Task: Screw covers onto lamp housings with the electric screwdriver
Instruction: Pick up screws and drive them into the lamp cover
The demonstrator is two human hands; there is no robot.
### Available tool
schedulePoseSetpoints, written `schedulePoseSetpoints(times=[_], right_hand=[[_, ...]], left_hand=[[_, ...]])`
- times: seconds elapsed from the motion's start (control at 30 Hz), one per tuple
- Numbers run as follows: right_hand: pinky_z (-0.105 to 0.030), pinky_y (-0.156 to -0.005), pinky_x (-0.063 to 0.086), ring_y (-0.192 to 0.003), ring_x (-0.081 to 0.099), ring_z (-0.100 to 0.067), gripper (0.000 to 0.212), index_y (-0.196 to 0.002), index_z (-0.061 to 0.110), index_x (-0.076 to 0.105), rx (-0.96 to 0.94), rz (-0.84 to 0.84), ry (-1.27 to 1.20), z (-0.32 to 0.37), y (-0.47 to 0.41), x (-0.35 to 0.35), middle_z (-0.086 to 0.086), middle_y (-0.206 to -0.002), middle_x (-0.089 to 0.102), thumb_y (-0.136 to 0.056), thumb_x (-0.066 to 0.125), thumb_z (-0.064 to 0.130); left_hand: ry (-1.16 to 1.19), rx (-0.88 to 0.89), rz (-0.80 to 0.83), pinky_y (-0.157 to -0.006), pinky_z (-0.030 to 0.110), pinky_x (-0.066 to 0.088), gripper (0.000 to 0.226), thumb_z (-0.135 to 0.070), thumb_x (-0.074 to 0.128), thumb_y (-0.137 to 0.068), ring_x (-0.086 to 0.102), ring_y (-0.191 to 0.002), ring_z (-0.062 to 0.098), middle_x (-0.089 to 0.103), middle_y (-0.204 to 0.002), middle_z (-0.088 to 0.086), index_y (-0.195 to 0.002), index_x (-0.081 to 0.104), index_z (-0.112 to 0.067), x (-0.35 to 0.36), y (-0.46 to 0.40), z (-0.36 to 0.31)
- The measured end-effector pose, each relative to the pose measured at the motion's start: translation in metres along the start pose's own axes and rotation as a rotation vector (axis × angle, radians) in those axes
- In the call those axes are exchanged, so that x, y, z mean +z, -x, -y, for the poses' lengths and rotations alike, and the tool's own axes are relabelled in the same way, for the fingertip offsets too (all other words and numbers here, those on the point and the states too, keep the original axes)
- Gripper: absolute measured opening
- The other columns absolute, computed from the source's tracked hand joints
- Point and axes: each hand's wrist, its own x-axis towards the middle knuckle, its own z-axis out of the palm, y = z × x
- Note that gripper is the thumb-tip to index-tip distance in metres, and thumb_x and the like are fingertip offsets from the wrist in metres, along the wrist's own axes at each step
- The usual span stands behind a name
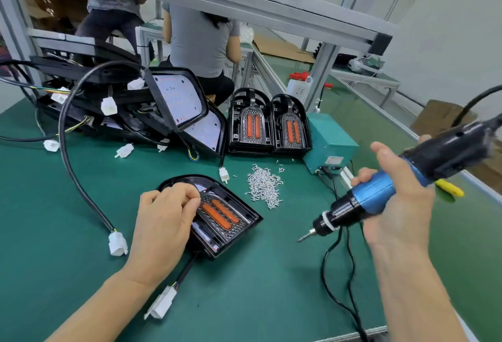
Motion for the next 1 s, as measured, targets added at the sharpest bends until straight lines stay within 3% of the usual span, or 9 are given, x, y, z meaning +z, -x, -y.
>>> schedulePoseSetpoints(times=[0.1, 0.23, 0.33, 0.53, 0.6, 0.7, 0.77, 0.87, 1.0], right_hand=[[-0.025, -0.045, 0.046, -0.043, 0.052, -0.015, 0.035, -0.101, 0.017, 0.046, 0.107, -0.085, 0.193, -0.005, -0.024, -0.024, 0.003, -0.071, 0.057, -0.081, 0.073, 0.005], [-0.028, -0.044, 0.049, -0.043, 0.058, -0.015, 0.084, -0.144, 0.033, 0.027, 0.352, -0.079, 0.557, -0.019, -0.054, -0.053, -0.005, -0.098, 0.059, -0.08, 0.079, 0.019], [-0.029, -0.045, 0.052, -0.053, 0.063, -0.019, 0.105, -0.153, 0.032, 0.006, 0.544, -0.047, 0.793, -0.032, -0.069, -0.071, -0.007, -0.106, 0.057, -0.08, 0.08, 0.029], [-0.034, -0.054, 0.055, -0.059, 0.064, -0.027, 0.077, -0.133, 0.004, 0.03, 0.616, 0.07, 1.193, -0.066, -0.082, -0.078, -0.01, -0.104, 0.055, -0.082, 0.076, 0.037], [-0.037, -0.067, 0.054, -0.077, 0.065, -0.03, 0.069, -0.125, 0.003, 0.037, 0.558, 0.128, 1.377, -0.071, -0.085, -0.071, -0.01, -0.098, 0.058, -0.082, 0.073, 0.043], [-0.03, -0.058, 0.037, -0.076, 0.055, -0.022, 0.062, -0.118, 0.004, 0.043, 0.438, 0.204, 1.635, -0.073, -0.084, -0.066, -0.001, -0.083, 0.052, -0.085, 0.065, 0.051], [-0.032, -0.066, 0.038, -0.089, 0.056, -0.028, 0.063, -0.122, 0.004, 0.041, 0.414, 0.256, 1.74, -0.076, -0.079, -0.068, -0.005, -0.096, 0.056, -0.087, 0.061, 0.053], [-0.034, -0.077, 0.041, -0.11, 0.057, -0.032, 0.064, -0.127, 0.005, 0.038, 0.418, 0.352, 1.831, -0.08, -0.076, -0.07, -0.012, -0.122, 0.057, -0.09, 0.058, 0.054], [-0.032, -0.073, 0.04, -0.106, 0.06, -0.028, 0.062, -0.122, 0.008, 0.041, 0.383, 0.397, 1.987, -0.079, -0.079, -0.059, -0.007, -0.118, 0.06, -0.091, 0.051, 0.06]], left_hand=[[0.021, -0.004, -0.028, -0.083, 0.031, 0.028, 0.017, -0.007, 0.055, -0.092, 0.045, -0.082, 0.013, 0.055, -0.075, -0.011, -0.085, 0.054, -0.022, -0.003, -0.006, -0.008], [0.041, 0.049, 0.002, -0.082, 0.038, 0.036, 0.018, -0.007, 0.057, -0.091, 0.049, -0.076, 0.025, 0.055, -0.073, -0.011, -0.085, 0.054, -0.024, -0.002, -0.014, -0.021], [0.043, 0.074, 0.067, -0.08, 0.039, 0.037, 0.019, -0.009, 0.058, -0.091, 0.05, -0.074, 0.025, 0.055, -0.069, -0.007, -0.081, 0.055, -0.025, 0.006, -0.025, -0.033], [-0.178, 0.193, 0.248, -0.087, 0.031, 0.025, 0.016, -0.018, 0.054, -0.092, 0.049, -0.078, 0.011, 0.053, -0.07, -0.015, -0.079, 0.06, -0.024, 0.039, -0.066, -0.055], [-0.298, 0.209, 0.359, -0.088, 0.032, 0.023, 0.016, -0.02, 0.05, -0.093, 0.053, -0.087, 0.013, 0.06, -0.079, -0.013, -0.082, 0.062, -0.023, 0.053, -0.083, -0.059], [-0.465, 0.226, 0.488, -0.08, 0.033, 0.021, 0.021, -0.017, 0.043, -0.093, 0.059, -0.09, 0.021, 0.069, -0.091, -0.001, -0.077, 0.056, -0.021, 0.077, -0.098, -0.063], [-0.546, 0.21, 0.568, -0.081, 0.035, 0.024, 0.022, -0.009, 0.04, -0.09, 0.061, -0.086, 0.024, 0.07, -0.09, 0.004, -0.073, 0.051, -0.02, 0.091, -0.1, -0.062], [-0.628, 0.192, 0.637, -0.091, 0.039, 0.029, 0.027, -0.001, 0.041, -0.084, 0.046, -0.063, 0.023, 0.052, -0.064, 0.002, -0.062, 0.038, -0.017, 0.104, -0.104, -0.062], [-0.682, 0.228, 0.659, -0.086, 0.039, 0.027, 0.033, -0.001, 0.044, -0.082, 0.032, -0.054, 0.019, 0.034, -0.056, 0.0, -0.058, 0.03, -0.018, 0.11, -0.113, -0.062]])
